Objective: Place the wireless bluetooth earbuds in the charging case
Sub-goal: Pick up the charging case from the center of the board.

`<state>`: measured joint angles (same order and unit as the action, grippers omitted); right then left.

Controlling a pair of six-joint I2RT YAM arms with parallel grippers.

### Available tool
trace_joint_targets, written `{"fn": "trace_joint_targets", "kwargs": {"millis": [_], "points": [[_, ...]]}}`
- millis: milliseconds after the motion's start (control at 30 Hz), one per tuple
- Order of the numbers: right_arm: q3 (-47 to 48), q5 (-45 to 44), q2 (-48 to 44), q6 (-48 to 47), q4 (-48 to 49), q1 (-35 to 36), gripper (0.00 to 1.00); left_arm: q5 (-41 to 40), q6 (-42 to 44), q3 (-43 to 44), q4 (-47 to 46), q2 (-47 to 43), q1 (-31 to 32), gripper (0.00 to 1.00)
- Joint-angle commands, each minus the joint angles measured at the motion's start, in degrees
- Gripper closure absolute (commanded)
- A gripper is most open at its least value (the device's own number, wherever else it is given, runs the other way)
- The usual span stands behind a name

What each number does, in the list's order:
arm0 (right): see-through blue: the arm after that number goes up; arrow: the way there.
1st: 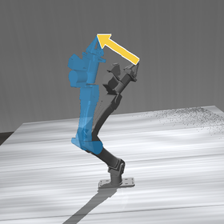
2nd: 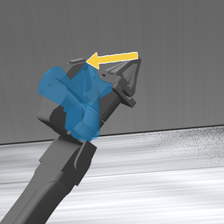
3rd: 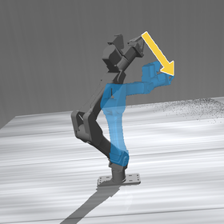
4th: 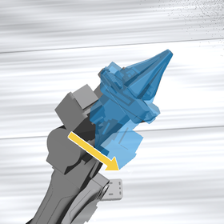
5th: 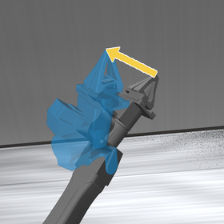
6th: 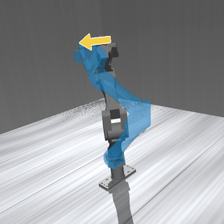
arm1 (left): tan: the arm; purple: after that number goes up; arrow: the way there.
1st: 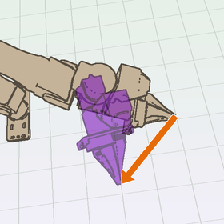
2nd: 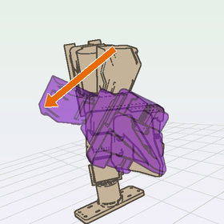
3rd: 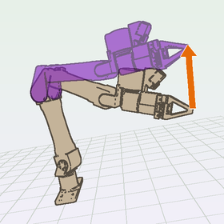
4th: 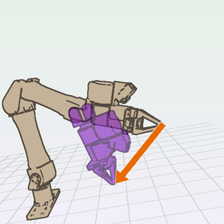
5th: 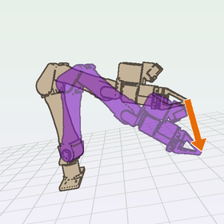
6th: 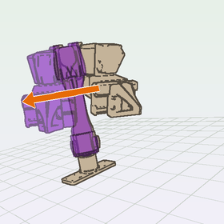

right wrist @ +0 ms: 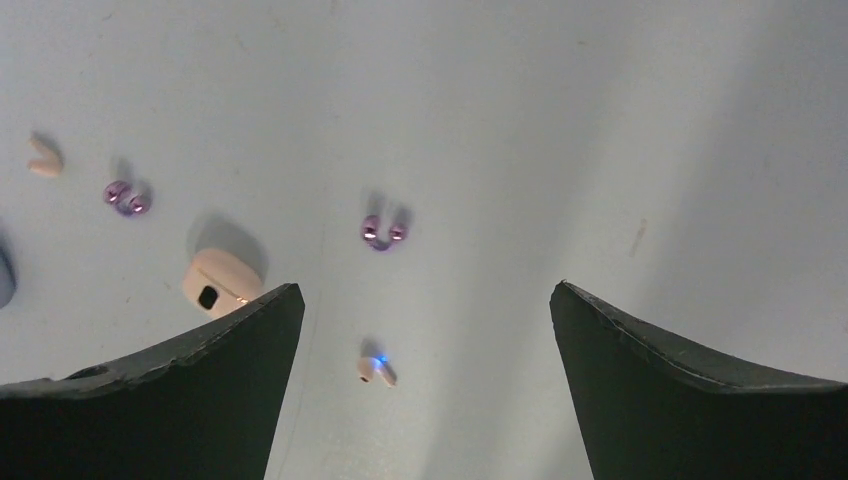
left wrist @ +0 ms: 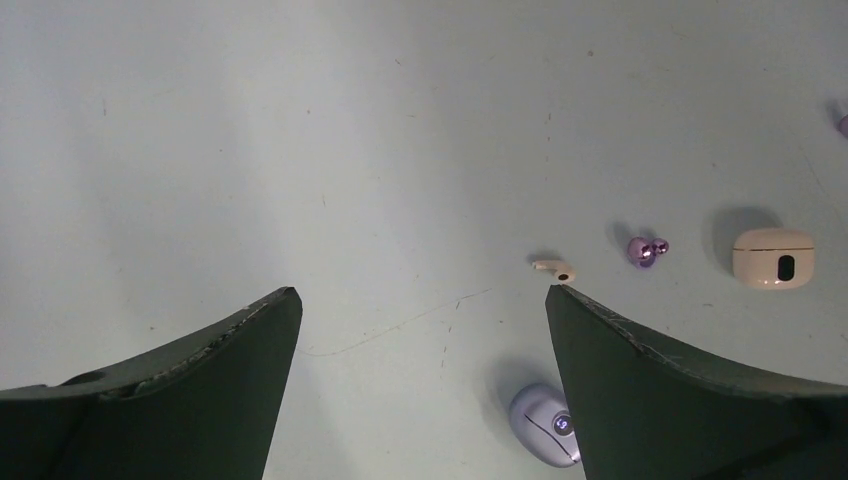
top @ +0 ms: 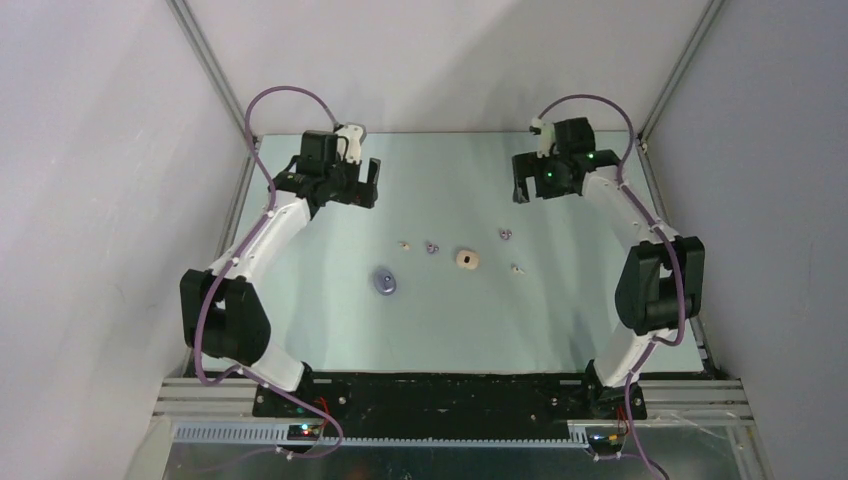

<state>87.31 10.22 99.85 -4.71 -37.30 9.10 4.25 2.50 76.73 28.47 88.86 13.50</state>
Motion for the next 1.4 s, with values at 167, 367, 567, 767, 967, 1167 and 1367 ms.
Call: {"fn": "trace_joint_targets", "kwargs": {"millis": [167, 367, 567, 767, 967, 1167, 1367], "points": [[4.1, 10.4, 3.2, -12.5, -0.8, 10.3, 0.12, 3.2, -0.7, -0.5, -0.4, -2.8, -0.2, 0.02], [0.9, 11.2, 4.6, -15.9, -1.0, 17.0, 0.25, 5.6, -0.1, -4.0, 0.1, -6.5, -0.2, 0.05], [-4.6, 4.5, 4.2, -15.1, 2.3, 21.7, 0.27, 4.4, -1.5, -8.3, -0.6, -10.5, -0.2, 0.05], [-6.4, 4.2, 4.5, -19.1, 1.8, 23.3, 0.23, 3.7, -2.2, -9.6, -0.7, -10.7, -0.2, 0.05], [-6.4, 10.4, 5.9, -34.2, -2.3, 21.8, 0.24, 3.3, -2.1, -10.2, -0.9, -12.2, -0.1, 0.04], [-6.8, 14.0, 6.9, -42.1, -3.5, 21.5, 0.25, 3.4, -2.2, -10.4, -1.0, -12.0, -0.2, 0.04], [-6.9, 12.2, 8.3, -41.2, -3.3, 22.8, 0.14, 3.2, -3.8, -8.8, -0.1, -10.9, -0.2, 0.04]]}}
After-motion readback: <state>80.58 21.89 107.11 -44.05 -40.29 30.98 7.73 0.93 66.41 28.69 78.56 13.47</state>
